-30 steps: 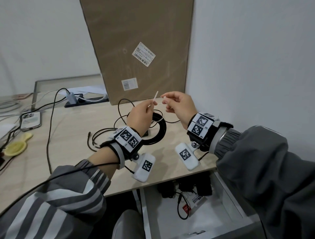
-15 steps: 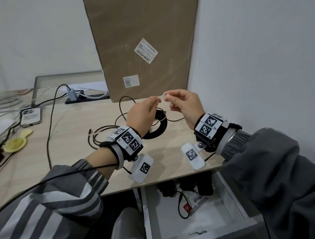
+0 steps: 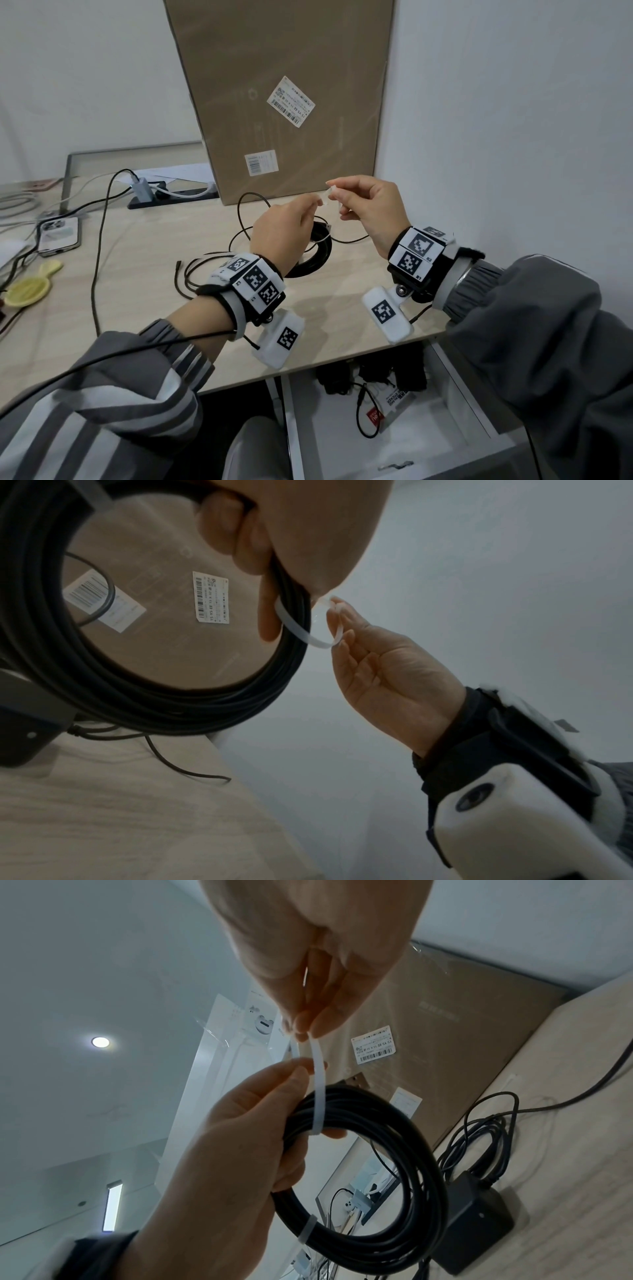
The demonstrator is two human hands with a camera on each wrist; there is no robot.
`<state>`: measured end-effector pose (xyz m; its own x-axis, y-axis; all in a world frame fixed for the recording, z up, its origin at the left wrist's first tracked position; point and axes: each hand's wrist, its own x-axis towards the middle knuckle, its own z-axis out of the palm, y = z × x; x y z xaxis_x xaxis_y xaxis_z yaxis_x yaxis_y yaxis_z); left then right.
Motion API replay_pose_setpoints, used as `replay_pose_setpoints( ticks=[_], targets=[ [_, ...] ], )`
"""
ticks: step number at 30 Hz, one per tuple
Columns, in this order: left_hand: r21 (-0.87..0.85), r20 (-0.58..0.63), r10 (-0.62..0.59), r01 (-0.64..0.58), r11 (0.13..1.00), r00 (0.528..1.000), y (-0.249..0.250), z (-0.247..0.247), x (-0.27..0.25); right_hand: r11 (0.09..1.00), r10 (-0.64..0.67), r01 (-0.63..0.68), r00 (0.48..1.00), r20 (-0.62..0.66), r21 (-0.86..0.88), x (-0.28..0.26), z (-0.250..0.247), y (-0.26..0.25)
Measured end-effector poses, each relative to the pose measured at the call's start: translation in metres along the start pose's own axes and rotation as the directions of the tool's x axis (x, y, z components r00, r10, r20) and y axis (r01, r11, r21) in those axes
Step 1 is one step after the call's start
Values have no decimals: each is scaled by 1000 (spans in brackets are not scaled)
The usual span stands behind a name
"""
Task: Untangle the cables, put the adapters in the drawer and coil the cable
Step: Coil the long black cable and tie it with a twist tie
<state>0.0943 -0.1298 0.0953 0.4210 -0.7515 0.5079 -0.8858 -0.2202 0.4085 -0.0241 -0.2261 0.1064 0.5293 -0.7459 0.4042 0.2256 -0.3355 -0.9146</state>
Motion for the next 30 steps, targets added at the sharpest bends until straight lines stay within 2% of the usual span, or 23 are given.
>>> replay_pose_setpoints(
  ticks=[11, 20, 25, 27, 30],
  targets=[
    [35, 8, 35, -35, 999, 999, 0, 1, 0, 999, -12, 11, 1000, -20, -39, -1, -3, 1],
    [123, 32, 54, -58, 991, 998, -3, 1, 0, 977, -77, 82, 997, 33, -196, 1, -9, 3],
    [223, 43, 108, -115, 968, 993, 0, 2, -1, 956, -122, 130, 991, 48, -262, -3, -6, 7],
    [237, 44, 118, -126, 963, 992, -1, 3, -2, 964, -94, 106, 994, 61, -243, -3, -5, 7],
    [268, 47, 131, -139, 953, 990, -2, 2, -3, 985, 48, -27, 991, 123, -171, -1, -8, 6]
  ],
)
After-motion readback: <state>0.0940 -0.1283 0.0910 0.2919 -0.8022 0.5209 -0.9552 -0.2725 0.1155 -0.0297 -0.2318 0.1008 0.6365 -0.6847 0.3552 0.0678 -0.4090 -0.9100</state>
